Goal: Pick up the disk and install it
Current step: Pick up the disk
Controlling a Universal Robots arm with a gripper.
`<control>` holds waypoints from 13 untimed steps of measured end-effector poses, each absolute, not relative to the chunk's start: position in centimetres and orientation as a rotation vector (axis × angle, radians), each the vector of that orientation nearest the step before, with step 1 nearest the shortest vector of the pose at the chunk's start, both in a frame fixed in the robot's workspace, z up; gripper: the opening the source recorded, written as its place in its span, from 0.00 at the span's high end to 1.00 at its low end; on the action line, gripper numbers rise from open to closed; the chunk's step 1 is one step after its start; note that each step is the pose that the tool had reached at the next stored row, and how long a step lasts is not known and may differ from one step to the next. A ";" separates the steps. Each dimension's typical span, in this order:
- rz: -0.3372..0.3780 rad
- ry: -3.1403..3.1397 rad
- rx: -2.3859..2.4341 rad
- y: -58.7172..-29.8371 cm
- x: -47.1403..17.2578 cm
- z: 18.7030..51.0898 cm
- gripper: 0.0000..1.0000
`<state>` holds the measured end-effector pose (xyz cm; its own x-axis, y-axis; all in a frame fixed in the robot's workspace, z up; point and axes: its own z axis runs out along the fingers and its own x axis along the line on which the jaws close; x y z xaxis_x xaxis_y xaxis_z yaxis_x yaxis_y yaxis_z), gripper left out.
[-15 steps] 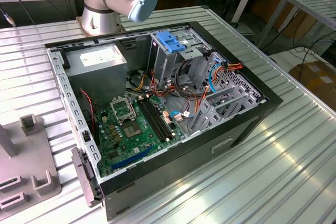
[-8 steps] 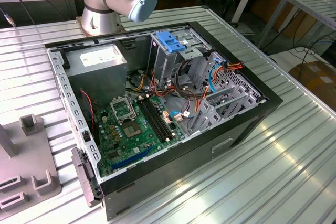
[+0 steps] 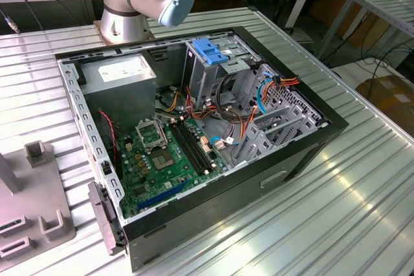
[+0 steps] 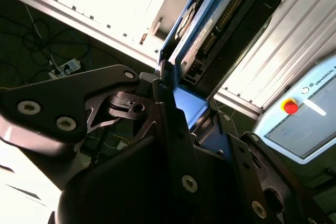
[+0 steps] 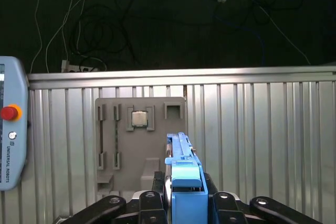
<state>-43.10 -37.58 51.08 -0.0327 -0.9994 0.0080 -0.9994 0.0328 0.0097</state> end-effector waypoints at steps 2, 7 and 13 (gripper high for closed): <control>-0.002 -2.249 2.176 -37.6 -43.0 51.1 0.63; -0.002 -2.249 2.176 -37.6 -42.7 51.1 0.63; -0.002 -2.249 2.176 -37.6 -42.2 51.1 0.63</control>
